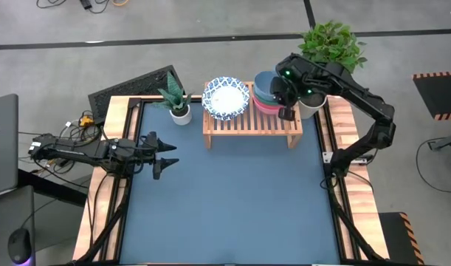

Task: Place and stack bowls onto a shelf
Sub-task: Stack the blue bowl on top of the green bowl on the shelf, then return to Home Position

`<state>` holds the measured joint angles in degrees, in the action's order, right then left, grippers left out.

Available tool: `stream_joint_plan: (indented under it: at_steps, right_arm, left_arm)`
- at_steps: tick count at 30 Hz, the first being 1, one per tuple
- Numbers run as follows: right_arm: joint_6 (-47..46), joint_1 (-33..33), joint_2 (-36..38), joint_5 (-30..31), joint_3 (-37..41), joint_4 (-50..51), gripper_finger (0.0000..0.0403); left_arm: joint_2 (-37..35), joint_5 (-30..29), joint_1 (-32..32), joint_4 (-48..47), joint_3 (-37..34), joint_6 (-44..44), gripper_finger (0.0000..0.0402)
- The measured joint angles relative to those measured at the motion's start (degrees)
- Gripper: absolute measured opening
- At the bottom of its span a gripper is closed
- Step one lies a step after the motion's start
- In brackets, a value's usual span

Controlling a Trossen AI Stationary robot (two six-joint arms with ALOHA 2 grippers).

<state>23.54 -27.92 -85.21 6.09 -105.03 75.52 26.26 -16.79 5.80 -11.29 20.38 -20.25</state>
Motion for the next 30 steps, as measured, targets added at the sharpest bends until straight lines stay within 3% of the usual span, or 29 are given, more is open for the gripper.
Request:
stream_joint_plan:
  at_steps: [19, 30]
  right_arm:
    - [-8.40, 2.96, 0.15, 1.29, 0.00, -4.44, 0.0161]
    - [-14.60, 13.47, 5.35, 1.65, -0.02, -17.25, 0.0150]
  left_arm:
    - [0.00, 0.00, 0.00, -0.15, 0.00, 0.02, 0.0253]
    - [-0.02, -0.20, 0.00, 2.26, 0.02, -0.57, 0.0253]
